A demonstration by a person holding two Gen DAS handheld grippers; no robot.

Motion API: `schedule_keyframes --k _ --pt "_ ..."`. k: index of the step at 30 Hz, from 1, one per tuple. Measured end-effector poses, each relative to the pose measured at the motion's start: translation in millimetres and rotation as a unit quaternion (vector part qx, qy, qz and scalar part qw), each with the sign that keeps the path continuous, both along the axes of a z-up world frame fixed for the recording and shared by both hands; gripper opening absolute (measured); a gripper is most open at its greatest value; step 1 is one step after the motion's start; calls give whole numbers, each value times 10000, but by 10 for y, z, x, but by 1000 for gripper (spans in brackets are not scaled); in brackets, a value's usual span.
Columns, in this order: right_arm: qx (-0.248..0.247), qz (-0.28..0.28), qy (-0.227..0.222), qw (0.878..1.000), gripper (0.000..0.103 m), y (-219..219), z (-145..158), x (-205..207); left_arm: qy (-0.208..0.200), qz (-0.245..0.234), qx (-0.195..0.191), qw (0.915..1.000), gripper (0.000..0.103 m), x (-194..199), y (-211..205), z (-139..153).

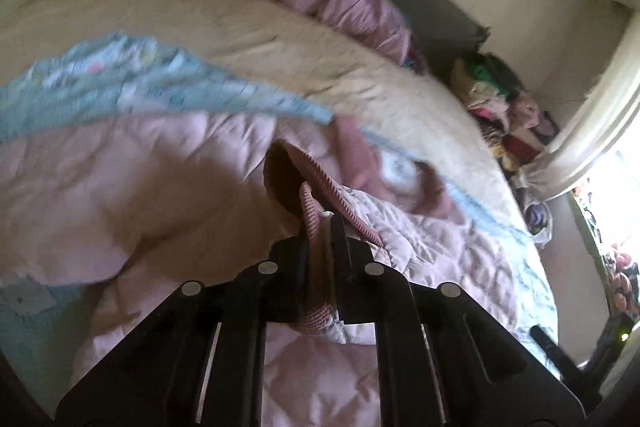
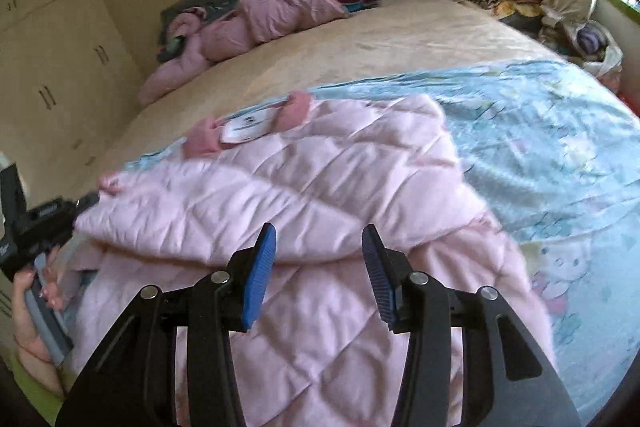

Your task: Fold large clothes

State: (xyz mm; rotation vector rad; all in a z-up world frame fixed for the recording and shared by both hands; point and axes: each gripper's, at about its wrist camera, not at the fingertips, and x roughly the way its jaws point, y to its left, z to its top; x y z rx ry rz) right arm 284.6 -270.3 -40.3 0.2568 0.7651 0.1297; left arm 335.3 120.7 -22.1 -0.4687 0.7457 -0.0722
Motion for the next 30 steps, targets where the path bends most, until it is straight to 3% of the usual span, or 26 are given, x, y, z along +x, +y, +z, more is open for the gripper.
schedule_keyframes --k 2,8,14,17,21,25,26,28,30 --pt "-121 -113 17 9999 45 -15 -9 99 159 50 132 9998 4 54 12 -111" --pt "-215 -355 111 9991 50 -155 -80 434 443 95 -38 9990 4 55 116 -323" --pt "-25 -333 735 9967 52 -321 -364 750 596 123 29 9981 5 56 104 -410" --pt "-107 -284 958 9949 52 -339 -525 812 631 113 27 9979 5 66 107 -423" --pt "213 -352 1079 9933 52 -416 -677 847 733 58 107 9972 7 96 81 -476" --pt "204 -394 999 9940 54 -364 -537 748 839 79 351 9958 10 72 32 -431" --pt "265 -328 870 9953 56 -333 -453 681 808 117 466 9956 19 46 21 -366" --pt "238 -266 612 9975 71 -283 -313 555 652 104 674 9955 36 -12 -15 -228" --pt "221 -189 379 9989 76 -222 -189 428 586 121 767 9953 61 -61 -24 -140"
